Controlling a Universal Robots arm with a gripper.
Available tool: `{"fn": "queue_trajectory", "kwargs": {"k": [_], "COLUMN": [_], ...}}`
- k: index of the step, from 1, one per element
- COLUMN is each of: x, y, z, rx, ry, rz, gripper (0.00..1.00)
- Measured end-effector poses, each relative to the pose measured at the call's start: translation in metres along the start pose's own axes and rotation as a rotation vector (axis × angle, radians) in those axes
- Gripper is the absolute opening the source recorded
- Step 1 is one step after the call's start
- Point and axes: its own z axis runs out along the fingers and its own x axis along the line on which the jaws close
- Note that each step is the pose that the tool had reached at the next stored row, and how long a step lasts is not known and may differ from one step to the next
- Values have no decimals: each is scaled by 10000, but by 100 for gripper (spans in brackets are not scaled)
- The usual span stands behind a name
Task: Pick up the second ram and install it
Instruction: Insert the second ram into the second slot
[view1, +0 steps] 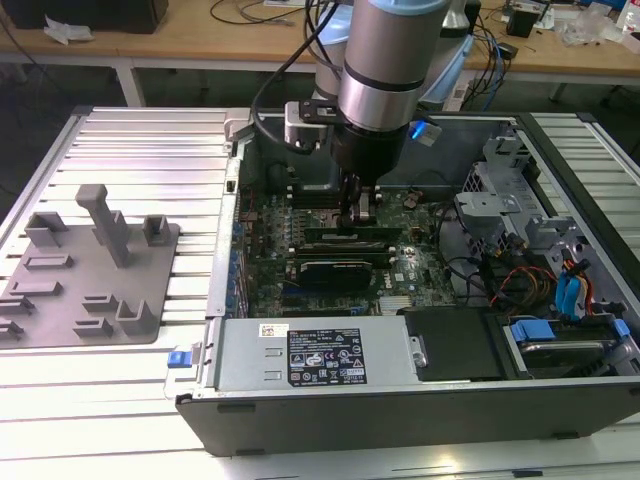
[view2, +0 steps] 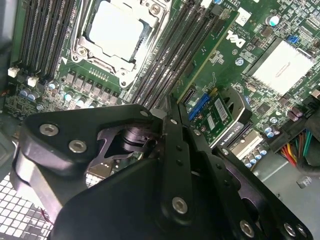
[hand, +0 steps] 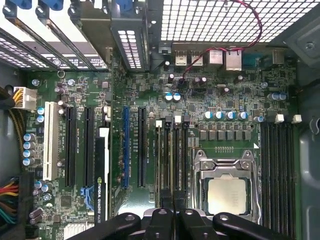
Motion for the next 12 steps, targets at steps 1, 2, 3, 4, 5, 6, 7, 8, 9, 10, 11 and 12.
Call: {"fn": "queue_trajectory", "kwargs": {"k": [1,2,3,4,5,6,7,8,9,10,11,12], "x": [0,0,-1,0,0,1,1,1,-1,-3,-6,-11], "y": [0,0,-1,-1,-2,-2,-2,-2,0,2,5,8], "z": [0,1,9,19,28,41,41,42,46,51,60,67], "rx": [0,0,1,0,0,0,-1,0,1,1,0,0], "ry": [0,1,-1,0,0,2,3,1,-2,-1,-1,-1], "rz": [0,1,0,0,0,0,0,0,2,2,4,7], "gripper": [9,9,9,9,9,9,9,9,9,9,9,9]}}
